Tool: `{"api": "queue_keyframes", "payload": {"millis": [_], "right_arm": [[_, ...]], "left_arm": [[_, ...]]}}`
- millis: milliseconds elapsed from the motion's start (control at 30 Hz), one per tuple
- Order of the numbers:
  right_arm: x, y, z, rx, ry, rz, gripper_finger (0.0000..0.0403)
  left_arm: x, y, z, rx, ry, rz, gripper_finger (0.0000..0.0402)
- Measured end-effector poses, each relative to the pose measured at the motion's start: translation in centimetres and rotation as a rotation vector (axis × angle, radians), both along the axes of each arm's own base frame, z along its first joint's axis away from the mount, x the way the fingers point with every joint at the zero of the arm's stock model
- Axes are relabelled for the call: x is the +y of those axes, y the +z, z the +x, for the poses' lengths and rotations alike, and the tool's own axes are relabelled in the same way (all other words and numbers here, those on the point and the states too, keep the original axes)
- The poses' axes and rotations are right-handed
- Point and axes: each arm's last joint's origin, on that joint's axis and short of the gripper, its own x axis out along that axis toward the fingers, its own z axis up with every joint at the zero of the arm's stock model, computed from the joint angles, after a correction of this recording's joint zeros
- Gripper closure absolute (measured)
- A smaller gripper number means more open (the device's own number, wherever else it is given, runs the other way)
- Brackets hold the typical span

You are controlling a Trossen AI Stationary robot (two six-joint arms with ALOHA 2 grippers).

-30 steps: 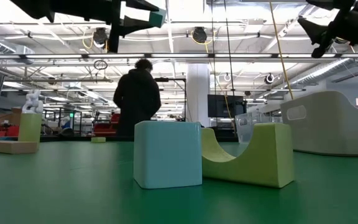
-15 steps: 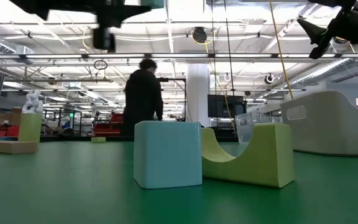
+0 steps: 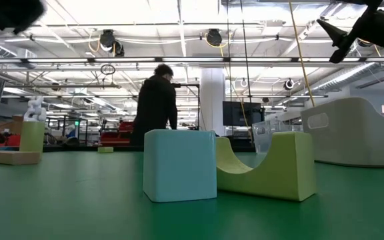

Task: Sort & place blocks by color
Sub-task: Put the top left light blue block into the black bin, then put the middle left green block into the transparent bin

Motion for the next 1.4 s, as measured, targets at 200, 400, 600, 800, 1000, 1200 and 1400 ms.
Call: {"api": "queue_keyframes", "payload": {"millis": [200, 400, 600, 800, 1000, 1200, 1400], "right_arm": [[0.1, -0.1, 0.2, 0.055, 0.029, -0.05, 0.0174], [-0.2, 0.9, 0.5, 0.202, -0.079, -0.119, 0.0174], [-0.8, 3.0, 1.3, 0.47, -0.067, -0.137, 0.0174], [-2.0, 4.1, 2.4, 0.677, -0.084, -0.128, 0.0174], [-3.4, 3.5, 3.6, 0.753, -0.071, -0.098, 0.0174], [-4.0, 3.0, 4.1, 0.786, -0.056, -0.066, 0.0174], [-4.2, 2.8, 4.3, 0.8, -0.053, -0.056, 0.0174]], "left_arm": [[-1.5, -1.2, -2.5, 0.237, -0.007, -0.014, 0.0261], [-1.0, -2.6, -4.0, 0.44, 0.048, 0.081, 0.0261], [-0.8, -2.8, -4.2, 0.478, 0.066, 0.101, 0.0261], [-0.6, -2.9, -4.2, 0.48, 0.064, 0.116, 0.0241], [-0.5, -2.9, -4.2, 0.467, 0.059, 0.128, 0.0175], [-0.6, -2.9, -4.1, 0.455, 0.059, 0.132, 0.0116], [0.0, -1.7, -3.6, 0.33, 0.086, 0.103, 0.0097]]}}
